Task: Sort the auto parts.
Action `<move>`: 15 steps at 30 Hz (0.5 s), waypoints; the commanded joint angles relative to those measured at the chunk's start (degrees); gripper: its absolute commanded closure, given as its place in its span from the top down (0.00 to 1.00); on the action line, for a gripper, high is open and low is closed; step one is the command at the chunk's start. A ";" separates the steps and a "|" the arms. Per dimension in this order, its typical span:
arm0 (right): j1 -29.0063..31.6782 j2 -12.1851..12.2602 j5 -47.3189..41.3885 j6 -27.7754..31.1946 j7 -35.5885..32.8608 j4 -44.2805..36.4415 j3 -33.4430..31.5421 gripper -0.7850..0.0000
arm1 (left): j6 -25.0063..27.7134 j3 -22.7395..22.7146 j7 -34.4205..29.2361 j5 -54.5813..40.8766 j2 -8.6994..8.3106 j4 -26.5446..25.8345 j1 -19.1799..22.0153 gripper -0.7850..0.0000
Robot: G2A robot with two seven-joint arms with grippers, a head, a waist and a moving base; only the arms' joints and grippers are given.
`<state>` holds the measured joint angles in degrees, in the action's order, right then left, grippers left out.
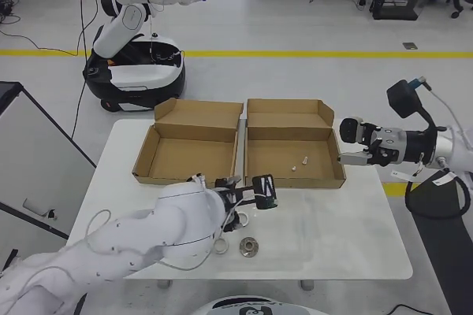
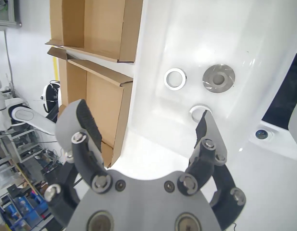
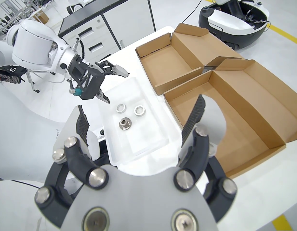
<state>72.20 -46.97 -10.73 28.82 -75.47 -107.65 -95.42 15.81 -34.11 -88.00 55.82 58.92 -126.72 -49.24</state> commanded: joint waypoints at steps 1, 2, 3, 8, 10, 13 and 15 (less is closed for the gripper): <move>0.00 0.00 0.00 0.00 0.00 0.00 0.00 1.00 | -0.57 1.59 0.00 -1.81 -0.04 0.67 1.46 1.00; 0.00 0.00 0.00 0.00 0.00 0.00 0.00 1.00 | -0.49 2.58 0.00 -2.59 0.00 1.09 2.25 1.00; 0.00 0.00 0.00 0.00 0.00 0.00 0.00 1.00 | -0.43 3.69 0.00 -3.19 0.04 1.62 3.06 1.00; 0.00 0.00 0.00 0.00 0.00 0.00 0.00 1.00 | -1.66 8.80 0.00 -5.95 0.66 3.22 7.00 1.00; 0.00 0.00 0.00 0.00 0.00 0.00 0.00 1.00 | -2.13 10.63 0.00 -7.40 1.02 3.67 8.32 1.00; 0.00 0.00 0.00 0.00 0.00 0.00 0.00 1.00 | -3.02 12.52 0.00 -9.64 1.67 3.99 9.94 1.00; 0.00 0.00 0.00 0.00 0.00 0.00 0.00 1.00 | -3.03 12.88 0.00 -10.09 1.90 3.94 10.40 1.00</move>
<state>72.20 -46.97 -10.73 28.82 -75.47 -107.65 -95.42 12.77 -21.30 -88.00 45.82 60.77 -122.75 -38.94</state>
